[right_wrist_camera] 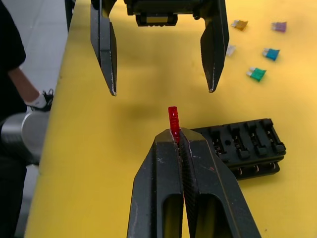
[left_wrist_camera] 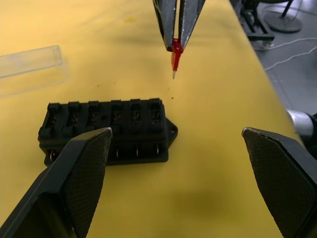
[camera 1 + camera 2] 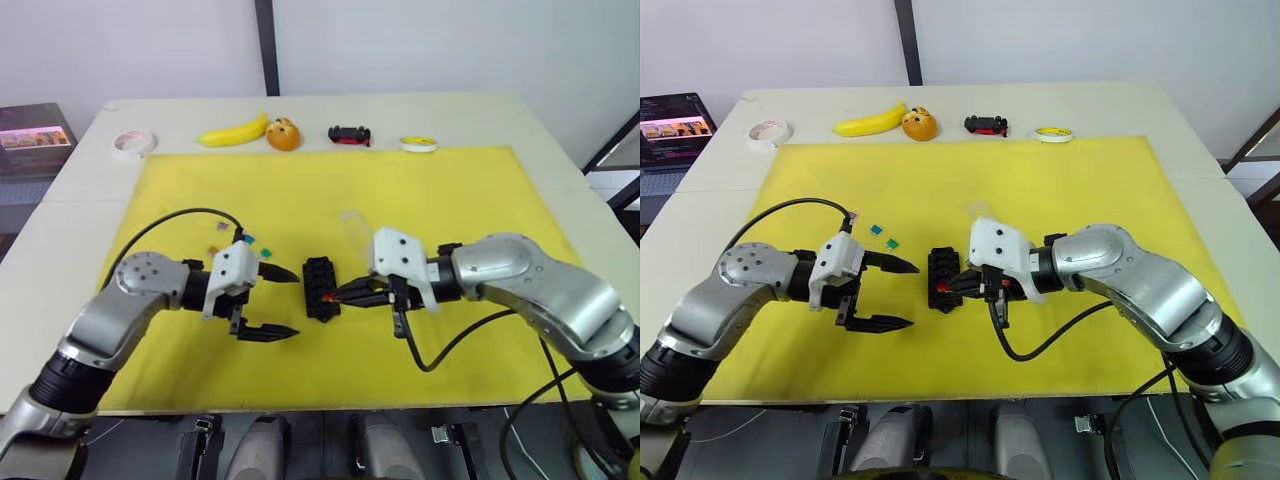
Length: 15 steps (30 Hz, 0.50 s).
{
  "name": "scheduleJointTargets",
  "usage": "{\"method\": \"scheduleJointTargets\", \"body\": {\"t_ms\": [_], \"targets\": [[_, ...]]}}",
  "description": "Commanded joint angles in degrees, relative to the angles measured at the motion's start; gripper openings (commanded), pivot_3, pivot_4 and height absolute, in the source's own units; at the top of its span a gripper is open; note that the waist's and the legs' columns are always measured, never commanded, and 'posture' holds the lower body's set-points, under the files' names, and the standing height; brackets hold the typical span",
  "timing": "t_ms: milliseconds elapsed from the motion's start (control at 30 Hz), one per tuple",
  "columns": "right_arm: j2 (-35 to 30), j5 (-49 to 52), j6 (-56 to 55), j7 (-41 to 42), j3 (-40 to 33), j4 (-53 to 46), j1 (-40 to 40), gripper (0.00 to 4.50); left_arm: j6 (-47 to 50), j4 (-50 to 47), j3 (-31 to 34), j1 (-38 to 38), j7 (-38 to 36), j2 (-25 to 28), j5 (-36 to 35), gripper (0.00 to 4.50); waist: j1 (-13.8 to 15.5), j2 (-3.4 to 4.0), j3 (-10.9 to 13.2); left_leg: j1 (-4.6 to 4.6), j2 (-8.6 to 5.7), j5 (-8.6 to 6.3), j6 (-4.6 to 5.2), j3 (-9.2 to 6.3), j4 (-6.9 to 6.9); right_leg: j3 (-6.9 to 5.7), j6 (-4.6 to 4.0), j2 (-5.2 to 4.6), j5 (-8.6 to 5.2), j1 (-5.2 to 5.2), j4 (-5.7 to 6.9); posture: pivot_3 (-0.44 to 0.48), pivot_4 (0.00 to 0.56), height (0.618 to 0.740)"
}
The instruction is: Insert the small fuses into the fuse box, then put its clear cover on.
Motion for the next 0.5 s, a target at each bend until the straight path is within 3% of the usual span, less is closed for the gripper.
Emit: {"method": "scheduleJointTargets", "body": {"t_ms": [33, 500], "targets": [[1.2, -3.2, -1.0, 2.2, 0.9, 0.9, -2.3, 0.0, -0.9, -0.5, 0.2, -0.1, 1.3, -1.3, 1.5, 4.42, 0.0, -0.01, 0.0, 0.0, 0.0, 0.0, 0.0, 0.01, 0.01, 0.0, 0.0, 0.0, 0.0, 0.0, 0.0, 0.0, 0.15, 0.74], [6.2, -11.9, -2.1, 7.6, 5.0, 6.2, -5.6, 0.0, -2.7, 1.1, 0.1, 0.7, 0.5, -3.2, 4.5, 4.42, 0.0, 0.0, 0.0, 0.0, -0.02, 0.0, 0.0, 0.0, 0.06, -0.02, 0.0, 0.01, 0.0, 0.0, 0.05, 0.0, 0.15, 0.74]]}}
